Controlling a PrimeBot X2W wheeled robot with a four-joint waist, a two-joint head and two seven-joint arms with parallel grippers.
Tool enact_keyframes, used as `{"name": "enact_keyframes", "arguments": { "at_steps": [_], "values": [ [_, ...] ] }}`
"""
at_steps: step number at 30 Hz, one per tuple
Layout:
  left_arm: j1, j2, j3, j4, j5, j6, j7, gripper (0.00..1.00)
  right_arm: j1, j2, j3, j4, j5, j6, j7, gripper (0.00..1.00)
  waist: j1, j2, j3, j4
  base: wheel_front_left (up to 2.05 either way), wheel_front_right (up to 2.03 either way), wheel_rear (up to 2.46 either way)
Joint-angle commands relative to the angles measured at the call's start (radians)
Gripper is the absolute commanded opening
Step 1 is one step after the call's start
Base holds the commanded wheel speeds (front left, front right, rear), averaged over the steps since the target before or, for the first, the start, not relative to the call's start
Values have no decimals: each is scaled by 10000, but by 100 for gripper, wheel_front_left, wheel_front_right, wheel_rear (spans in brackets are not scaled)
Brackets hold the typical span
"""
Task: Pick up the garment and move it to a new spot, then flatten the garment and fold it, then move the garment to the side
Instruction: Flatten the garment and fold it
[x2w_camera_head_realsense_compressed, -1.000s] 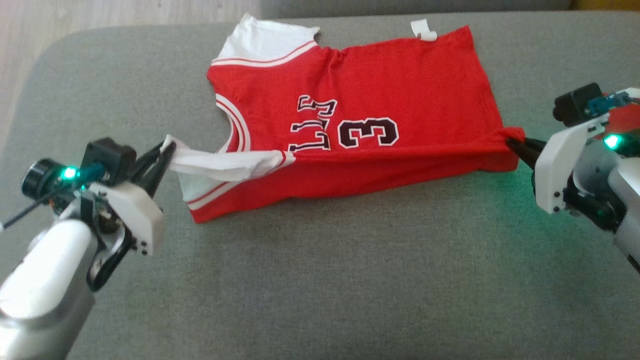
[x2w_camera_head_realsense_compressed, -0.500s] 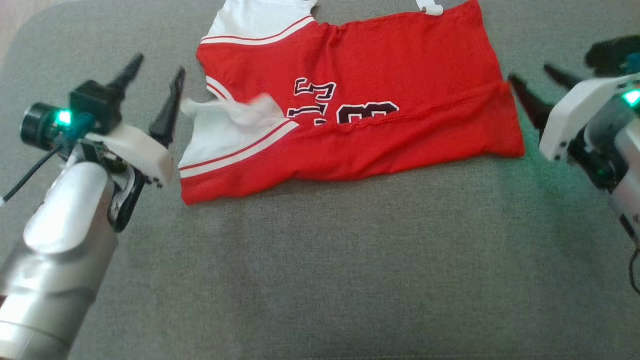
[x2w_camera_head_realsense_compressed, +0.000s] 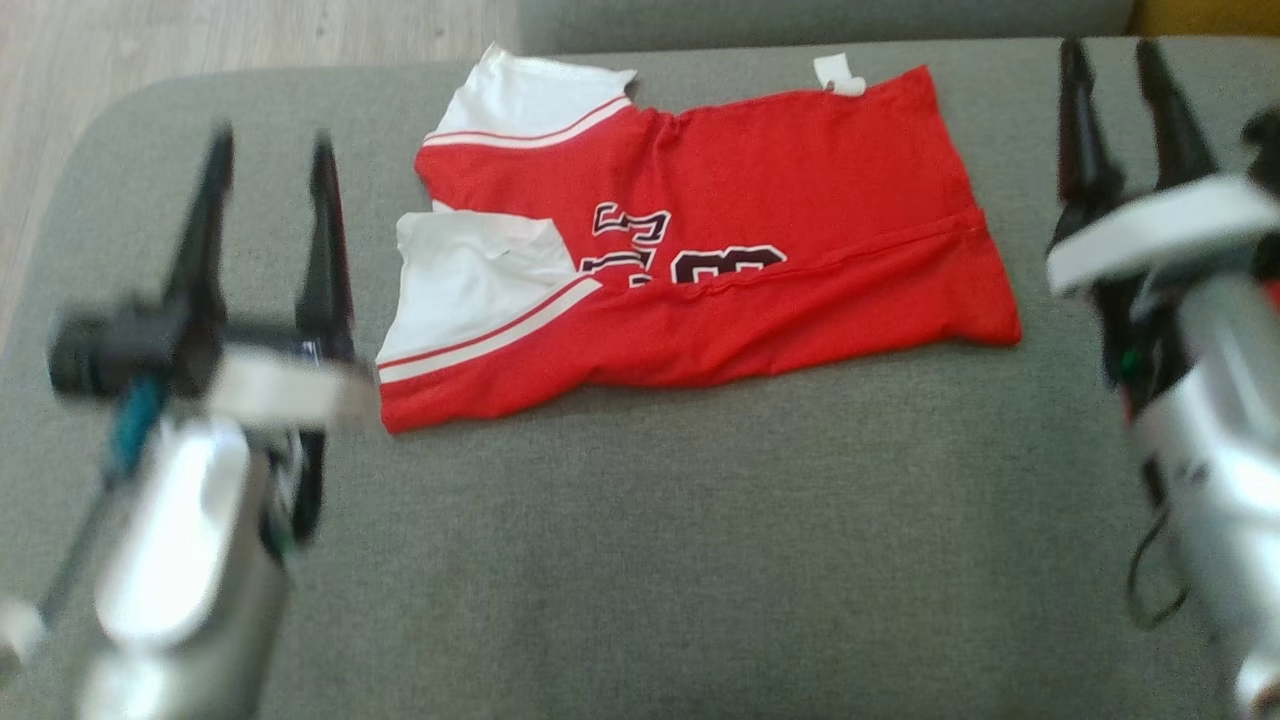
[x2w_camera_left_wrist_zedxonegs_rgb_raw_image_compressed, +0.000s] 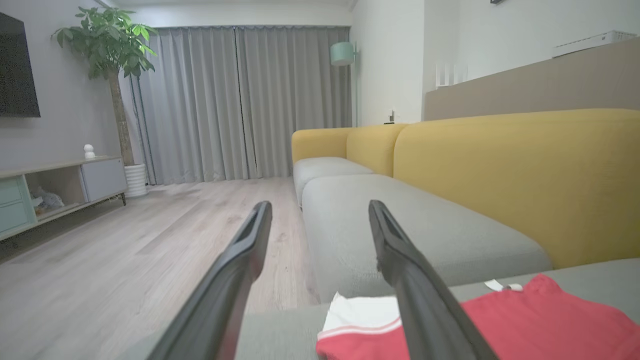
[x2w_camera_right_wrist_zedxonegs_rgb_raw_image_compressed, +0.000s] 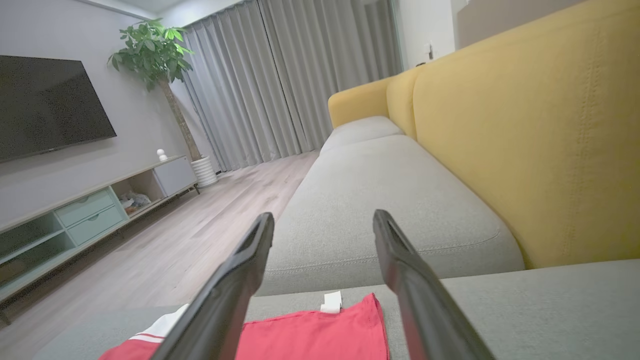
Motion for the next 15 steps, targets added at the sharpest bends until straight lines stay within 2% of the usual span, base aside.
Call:
{"name": "enact_keyframes", "arguments": {
  "at_steps": [1, 5, 7, 11, 15],
  "values": [
    [475, 56, 702, -656, 254, 161, -46, 100, 913, 527, -705, -934, -960, -9, -105, 100, 1, -1, -174, -71, 0, 0, 0],
    [1893, -392, 993, -1218, 962, 358, -47, 100, 2860, 1833, -2456, -2628, -2962, -9, -106, 100, 1, -1, -388, -135, 0, 0, 0],
    [2485, -590, 1043, -1282, 1311, 478, -47, 100, 3704, 2197, -2968, -3269, -3646, -9, -107, 100, 1, -1, -433, -154, 0, 0, 0],
    [3103, -932, 1226, -1245, 1473, 459, -48, 100, 4629, 2393, -3239, -3849, -4089, -9, -107, 100, 1, -1, -454, -193, 0, 0, 0],
    [3265, -1057, 1407, -833, 1680, 283, -48, 100, 5068, 2413, -2881, -4184, -3766, -9, -107, 100, 1, -1, -301, -303, 0, 0, 0]
  ]
}}
